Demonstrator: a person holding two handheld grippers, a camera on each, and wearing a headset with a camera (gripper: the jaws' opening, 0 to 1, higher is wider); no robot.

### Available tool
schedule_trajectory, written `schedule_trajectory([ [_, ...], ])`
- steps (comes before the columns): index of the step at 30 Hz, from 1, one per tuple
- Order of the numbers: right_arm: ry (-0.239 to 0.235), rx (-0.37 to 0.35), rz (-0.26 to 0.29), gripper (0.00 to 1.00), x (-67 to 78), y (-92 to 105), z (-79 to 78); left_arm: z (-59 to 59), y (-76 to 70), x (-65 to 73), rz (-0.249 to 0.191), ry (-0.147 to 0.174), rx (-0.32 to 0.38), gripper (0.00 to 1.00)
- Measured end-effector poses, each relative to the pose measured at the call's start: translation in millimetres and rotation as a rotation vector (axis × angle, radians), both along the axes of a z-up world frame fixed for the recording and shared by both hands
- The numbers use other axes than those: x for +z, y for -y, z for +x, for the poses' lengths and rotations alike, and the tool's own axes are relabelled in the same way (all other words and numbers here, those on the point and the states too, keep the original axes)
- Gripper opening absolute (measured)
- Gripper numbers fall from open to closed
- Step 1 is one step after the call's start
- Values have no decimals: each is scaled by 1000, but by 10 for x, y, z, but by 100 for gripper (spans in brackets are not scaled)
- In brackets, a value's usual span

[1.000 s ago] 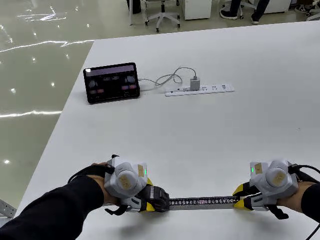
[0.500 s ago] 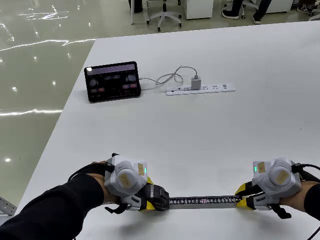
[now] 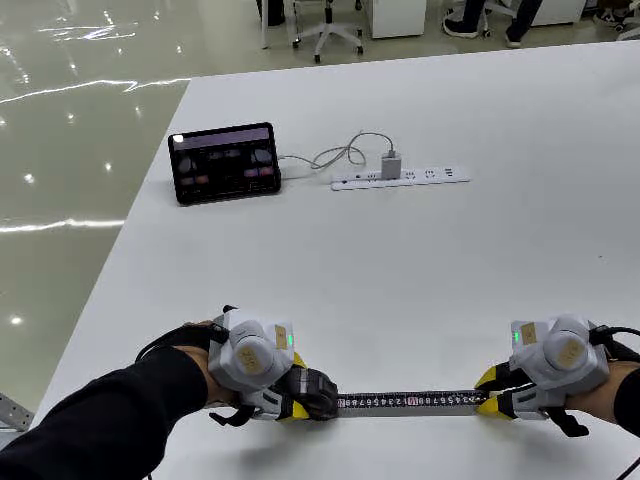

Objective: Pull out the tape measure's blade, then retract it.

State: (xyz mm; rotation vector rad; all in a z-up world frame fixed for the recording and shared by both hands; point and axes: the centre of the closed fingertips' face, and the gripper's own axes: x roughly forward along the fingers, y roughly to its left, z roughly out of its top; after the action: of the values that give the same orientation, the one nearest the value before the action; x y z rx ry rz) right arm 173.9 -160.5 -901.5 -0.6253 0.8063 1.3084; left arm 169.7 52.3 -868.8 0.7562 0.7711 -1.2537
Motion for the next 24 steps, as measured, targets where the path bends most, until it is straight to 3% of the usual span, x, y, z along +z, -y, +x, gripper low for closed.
schedule_trajectory([
  [24,-7,-12,-4,9,-5,118,15,2,2,-2,3,0,2,31],
])
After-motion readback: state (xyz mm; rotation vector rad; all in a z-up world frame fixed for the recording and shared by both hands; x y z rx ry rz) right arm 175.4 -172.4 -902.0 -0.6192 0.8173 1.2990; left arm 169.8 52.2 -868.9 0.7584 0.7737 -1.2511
